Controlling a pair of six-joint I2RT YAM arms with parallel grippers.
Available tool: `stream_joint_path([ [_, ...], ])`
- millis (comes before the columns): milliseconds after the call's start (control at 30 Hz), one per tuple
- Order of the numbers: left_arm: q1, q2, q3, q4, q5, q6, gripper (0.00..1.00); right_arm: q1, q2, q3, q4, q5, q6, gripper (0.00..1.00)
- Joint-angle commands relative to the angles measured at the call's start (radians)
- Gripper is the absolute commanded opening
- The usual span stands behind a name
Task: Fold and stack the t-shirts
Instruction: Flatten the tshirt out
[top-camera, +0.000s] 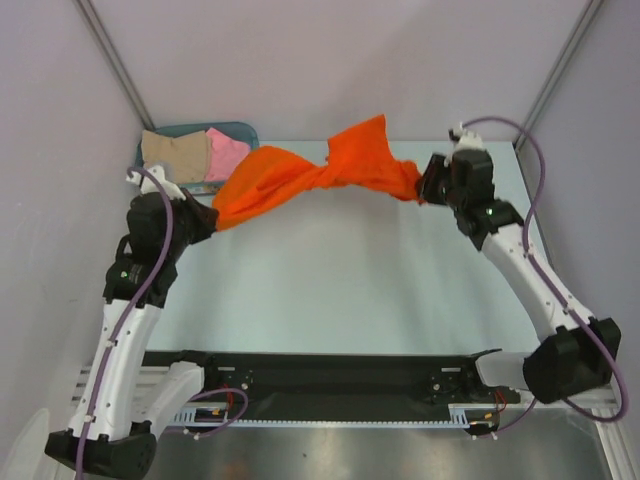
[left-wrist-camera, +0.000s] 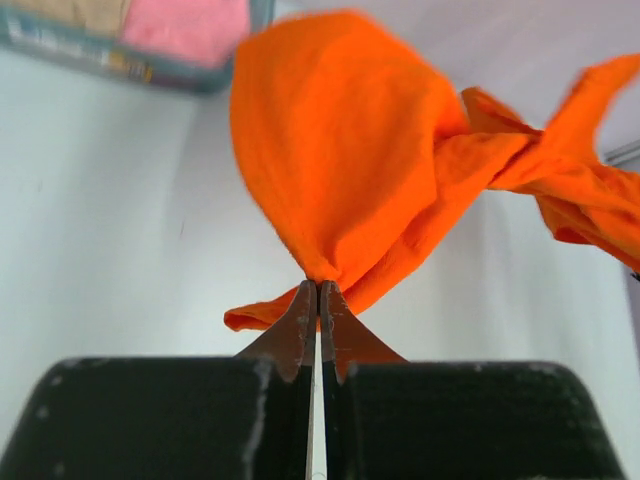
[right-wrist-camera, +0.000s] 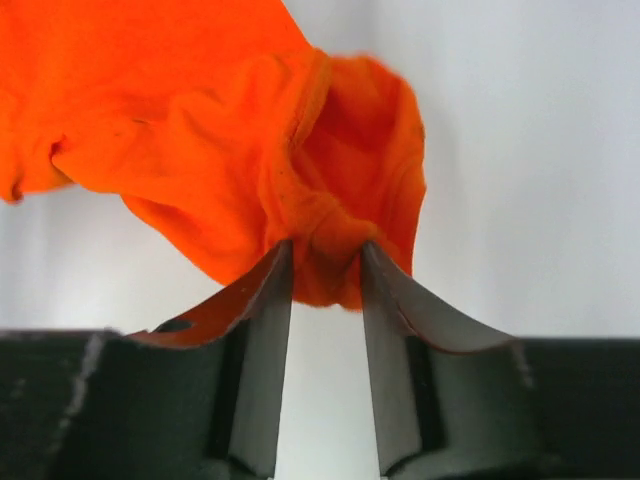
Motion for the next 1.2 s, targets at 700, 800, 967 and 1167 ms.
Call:
stream_joint_path([
  [700, 0.011, 0.044, -0.224, 0.022, 0.108, 0.001, 0.01, 0.074, 0.595, 0.194, 0.126, -0.132, 0.143, 0.56],
  [800, 0.011, 0.047, -0.223, 0.020, 0.120, 0.000, 0.00, 0.099, 0.669, 0.242, 0.056, -0.086, 0.166, 0.54],
  [967, 0.012, 0.044, -0.215, 0.022, 0.131, 0.001, 0.00, 0.154, 0.650, 0.169, 0.075, 0.049, 0.095, 0.49],
  [1167, 0.014, 0.054, -0.203, 0.020, 0.133, 0.014, 0.00, 0.177, 0.630, 0.118, 0.069, 0.174, -0.038, 0.50],
])
